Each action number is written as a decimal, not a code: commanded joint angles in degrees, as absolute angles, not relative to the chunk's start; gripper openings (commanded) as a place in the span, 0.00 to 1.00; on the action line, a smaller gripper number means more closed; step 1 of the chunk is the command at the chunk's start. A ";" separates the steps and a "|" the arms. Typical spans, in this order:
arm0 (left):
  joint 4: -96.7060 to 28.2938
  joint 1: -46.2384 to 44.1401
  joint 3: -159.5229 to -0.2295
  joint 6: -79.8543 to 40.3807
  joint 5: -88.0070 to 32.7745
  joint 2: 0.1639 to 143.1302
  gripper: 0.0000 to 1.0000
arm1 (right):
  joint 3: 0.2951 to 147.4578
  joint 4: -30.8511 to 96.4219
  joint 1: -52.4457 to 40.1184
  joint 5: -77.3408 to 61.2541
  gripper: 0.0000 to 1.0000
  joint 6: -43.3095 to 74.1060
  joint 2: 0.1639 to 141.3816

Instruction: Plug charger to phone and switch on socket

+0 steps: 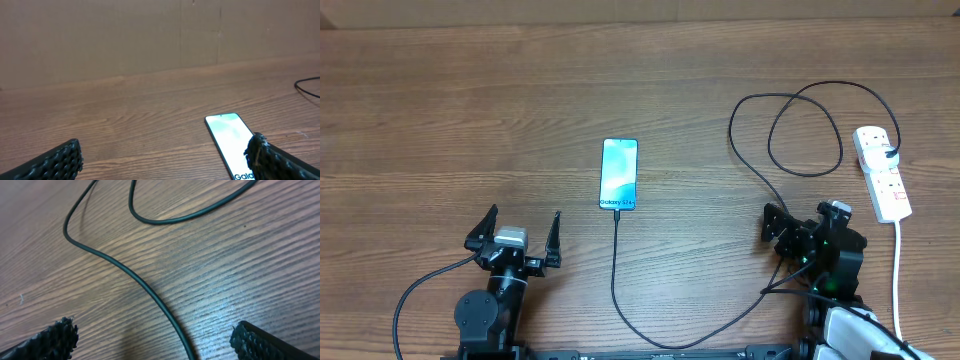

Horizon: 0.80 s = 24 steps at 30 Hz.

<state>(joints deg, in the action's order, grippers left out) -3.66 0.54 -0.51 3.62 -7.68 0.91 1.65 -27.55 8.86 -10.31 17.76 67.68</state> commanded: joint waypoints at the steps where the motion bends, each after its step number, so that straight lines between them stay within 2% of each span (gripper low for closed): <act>1: -3.81 1.10 -0.27 4.91 -7.07 0.32 1.00 | 0.43 -27.18 8.69 -10.11 1.00 17.45 65.23; 24: -3.81 1.10 -0.27 4.91 -7.07 0.32 1.00 | 0.43 -12.75 8.67 -16.23 1.00 5.65 50.15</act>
<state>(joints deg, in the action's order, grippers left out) -3.66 0.54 -0.51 3.62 -7.68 0.91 0.99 -13.76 8.86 -14.70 8.88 52.23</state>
